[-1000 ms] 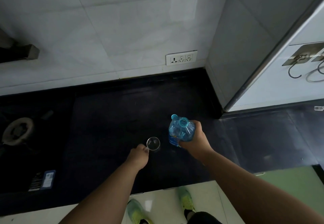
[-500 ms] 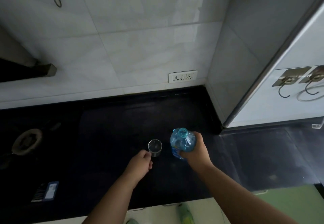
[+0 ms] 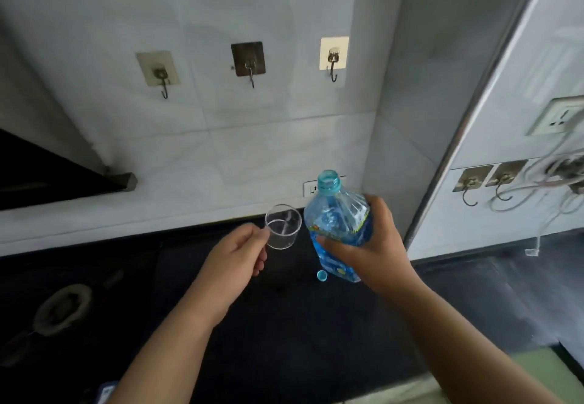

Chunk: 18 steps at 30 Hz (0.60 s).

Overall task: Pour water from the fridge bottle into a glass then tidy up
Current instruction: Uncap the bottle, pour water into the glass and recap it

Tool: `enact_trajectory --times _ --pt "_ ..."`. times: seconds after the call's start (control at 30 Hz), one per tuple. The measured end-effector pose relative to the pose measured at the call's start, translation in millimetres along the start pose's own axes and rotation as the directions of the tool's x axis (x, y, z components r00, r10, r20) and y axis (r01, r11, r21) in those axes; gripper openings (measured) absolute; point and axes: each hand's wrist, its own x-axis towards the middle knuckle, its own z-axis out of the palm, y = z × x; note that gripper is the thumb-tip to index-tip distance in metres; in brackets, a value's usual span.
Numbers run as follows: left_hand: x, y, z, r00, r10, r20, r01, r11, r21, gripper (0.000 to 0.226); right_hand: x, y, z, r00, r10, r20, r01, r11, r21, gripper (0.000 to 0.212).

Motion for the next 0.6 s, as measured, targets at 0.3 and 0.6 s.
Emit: enact_trajectory --times 0.3,0.6 --pt "-51 47 -71 0.977 0.206 -0.048 -0.204 0.978 0.042 0.046 -26 -103 -7 0.965 -0.261 -0.026 0.223 0.869 -0.443 0.081" --pt "-77 50 -100 0.988 0.144 -0.049 -0.147 0.987 -0.061 0.053 -46 -134 -11 0.904 -0.427 0.024 0.307 0.608 -0.732 0.078"
